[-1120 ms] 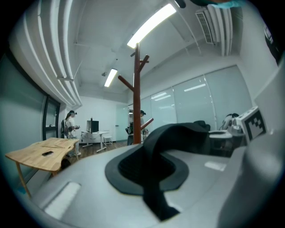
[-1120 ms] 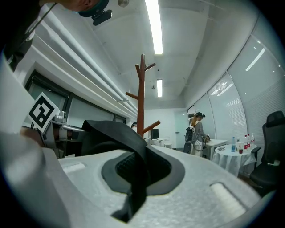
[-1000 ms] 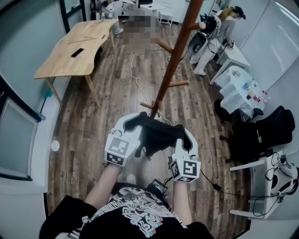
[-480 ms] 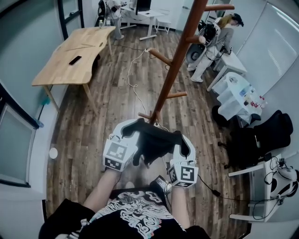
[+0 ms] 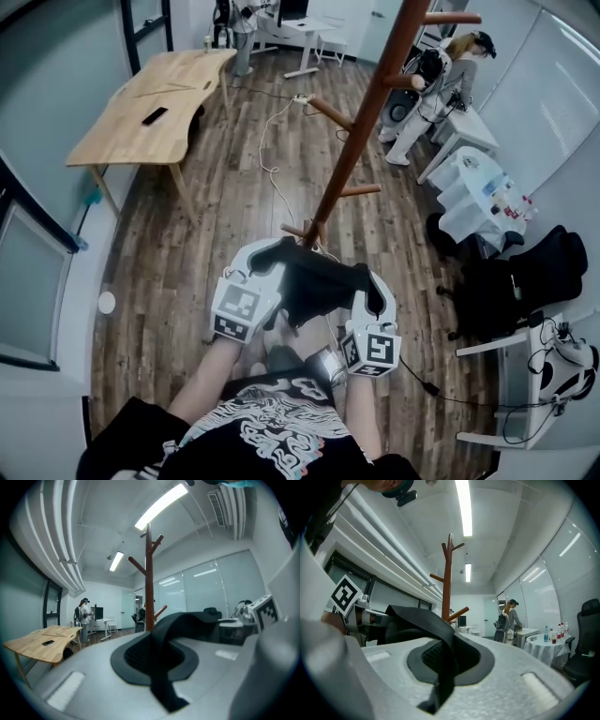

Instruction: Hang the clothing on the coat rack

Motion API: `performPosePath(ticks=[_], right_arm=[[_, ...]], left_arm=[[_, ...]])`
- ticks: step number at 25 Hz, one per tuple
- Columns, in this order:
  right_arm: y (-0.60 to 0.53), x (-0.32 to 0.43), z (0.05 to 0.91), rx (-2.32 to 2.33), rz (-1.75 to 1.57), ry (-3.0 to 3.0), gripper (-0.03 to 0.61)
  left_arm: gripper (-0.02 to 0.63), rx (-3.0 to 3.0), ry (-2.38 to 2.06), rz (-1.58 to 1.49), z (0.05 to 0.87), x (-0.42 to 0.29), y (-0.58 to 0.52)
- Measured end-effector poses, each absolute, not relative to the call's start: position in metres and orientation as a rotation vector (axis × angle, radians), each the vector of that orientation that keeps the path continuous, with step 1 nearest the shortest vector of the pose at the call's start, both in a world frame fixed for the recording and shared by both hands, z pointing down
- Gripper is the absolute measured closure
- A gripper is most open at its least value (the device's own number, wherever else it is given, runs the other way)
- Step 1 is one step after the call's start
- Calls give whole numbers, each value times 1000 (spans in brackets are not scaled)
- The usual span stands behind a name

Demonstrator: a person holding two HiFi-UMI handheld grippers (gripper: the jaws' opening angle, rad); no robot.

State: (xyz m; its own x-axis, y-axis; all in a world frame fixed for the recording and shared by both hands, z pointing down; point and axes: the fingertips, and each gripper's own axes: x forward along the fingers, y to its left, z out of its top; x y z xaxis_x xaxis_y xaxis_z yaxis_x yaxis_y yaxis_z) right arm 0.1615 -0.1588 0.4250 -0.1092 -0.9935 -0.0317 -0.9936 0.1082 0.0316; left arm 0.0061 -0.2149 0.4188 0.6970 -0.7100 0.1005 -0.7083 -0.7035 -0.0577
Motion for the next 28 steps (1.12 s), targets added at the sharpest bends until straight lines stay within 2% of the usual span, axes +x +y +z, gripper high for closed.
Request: performPosePath(ticks=[28], right_arm=[[-249, 184, 403, -2024, 146, 2330, 568]], left_arm=[[600, -2831, 1223, -140, 393, 20, -298]])
